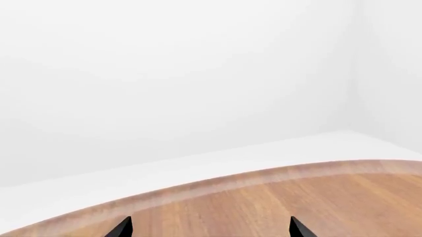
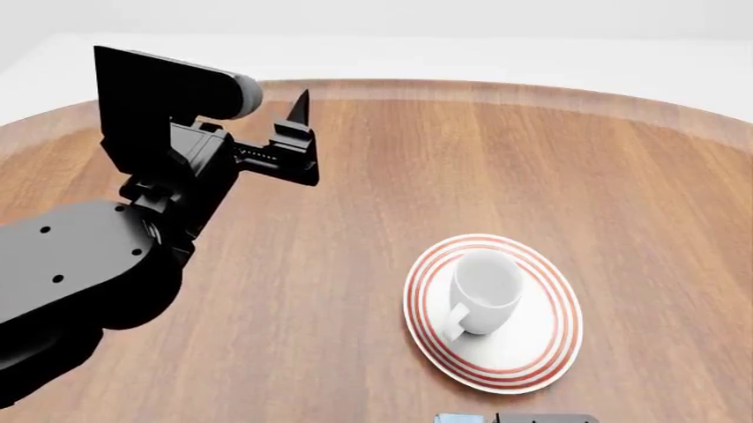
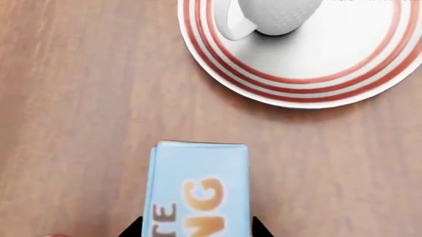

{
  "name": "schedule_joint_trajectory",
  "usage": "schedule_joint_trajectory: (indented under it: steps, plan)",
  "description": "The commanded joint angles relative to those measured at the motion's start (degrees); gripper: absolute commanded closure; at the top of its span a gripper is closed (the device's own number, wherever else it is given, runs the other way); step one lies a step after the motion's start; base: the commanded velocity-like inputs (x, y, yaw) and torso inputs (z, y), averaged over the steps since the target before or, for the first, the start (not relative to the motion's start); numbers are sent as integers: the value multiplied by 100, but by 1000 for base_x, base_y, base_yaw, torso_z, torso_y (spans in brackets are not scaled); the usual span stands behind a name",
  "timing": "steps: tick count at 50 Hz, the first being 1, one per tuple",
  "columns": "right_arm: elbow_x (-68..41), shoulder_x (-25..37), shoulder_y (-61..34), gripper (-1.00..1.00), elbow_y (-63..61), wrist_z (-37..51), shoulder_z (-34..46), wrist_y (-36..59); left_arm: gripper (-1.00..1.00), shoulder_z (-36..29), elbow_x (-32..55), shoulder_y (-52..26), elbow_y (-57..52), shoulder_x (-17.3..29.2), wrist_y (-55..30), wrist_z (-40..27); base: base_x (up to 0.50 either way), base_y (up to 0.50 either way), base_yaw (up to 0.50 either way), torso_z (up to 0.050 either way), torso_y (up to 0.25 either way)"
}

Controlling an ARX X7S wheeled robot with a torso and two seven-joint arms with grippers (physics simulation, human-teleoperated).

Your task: Pick up the white mug and put it on the plate, and put the chocolate pudding to the right of the plate.

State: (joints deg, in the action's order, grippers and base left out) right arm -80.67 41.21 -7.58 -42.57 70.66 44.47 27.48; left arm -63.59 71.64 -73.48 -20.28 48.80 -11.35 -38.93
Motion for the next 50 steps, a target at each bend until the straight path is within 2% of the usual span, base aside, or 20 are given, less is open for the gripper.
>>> schedule_joint_trajectory:
  steps: [1,12,18,22,23,24,25,26,27,28,32,35,40,41,44,46,47,50]
  plan:
    - [164,-114,-34,100,4,-149,-129,64,-100,147,-72,34,-50,-95,-38,120,0,0,0,0,0]
    - [90,-28,-172,100,-271,0,-218,72,-100,162,-73,38,-48,-86,-44,134,0,0,1,0,0]
    - [-297,298,-511,100,-1144,376,-544,-29,-100,172,-64,48,-63,-70,-43,132,0,0,0,0,0]
    - [-941,653,-1054,100,-1742,753,-900,-233,-100,178,-60,40,-62,-65,-54,138,0,0,0,0,0]
    - [-1155,645,-1247,100,-1743,729,-1138,-99,-100,182,-56,34,-64,-63,-57,138,0,0,0,0,0]
    - [-1770,259,-1223,100,-1743,891,-1997,613,-100,190,-49,28,-74,-54,-58,139,0,0,0,0,0]
    - [-2629,-600,-1040,100,-1743,1680,-2857,1473,-100,192,-47,27,-71,-56,-59,138,0,0,0,0,0]
    - [-3488,-1188,-1095,100,-1743,1931,-3716,2332,-100,190,-49,31,-62,-64,-60,135,0,0,0,0,0]
    - [-4270,-1160,-1135,100,-1743,1932,-4576,3098,-100,189,-52,31,-76,-64,-64,127,0,0,0,0,0]
    - [-4450,-1133,-1244,100,-1743,1932,-5294,3103,-100,189,-53,29,-90,-63,-68,122,0,0,0,0,0]
    - [-5169,-16,-2066,100,-1743,1932,-5731,2375,-100,195,-49,17,-78,-57,-84,124,0,0,0,0,0]
    - [-5452,553,-2340,100,-1743,1932,-5914,2004,-100,196,-57,32,-55,-64,-75,128,0,0,0,0,0]
    - [-6019,1254,-2868,100,-1743,1931,-6075,1557,-100,198,-57,31,-56,-70,-87,123,0,0,0,0,0]
    - [-6245,1382,-3291,100,-1742,1929,-6054,1695,-100,201,-53,30,-58,-66,-89,120,0,0,0,0,0]
    - [-6493,1818,-3673,100,-1741,1924,-6007,1410,-100,207,-41,28,-63,-65,-95,115,0,0,0,0,0]
    - [-6540,1987,-3782,100,-1733,1901,-5976,1253,-100,207,-45,31,-62,-70,-97,112,0,0,0,0,0]
    - [-6405,2204,-3899,100,-1601,1836,-5958,1400,-100,202,-50,38,-69,-78,-98,106,0,0,0,0,0]
    - [-5942,2349,-3825,100,-1133,1613,-6184,1873,-100,196,-61,55,-66,-78,-95,114,0,0,0,0,0]
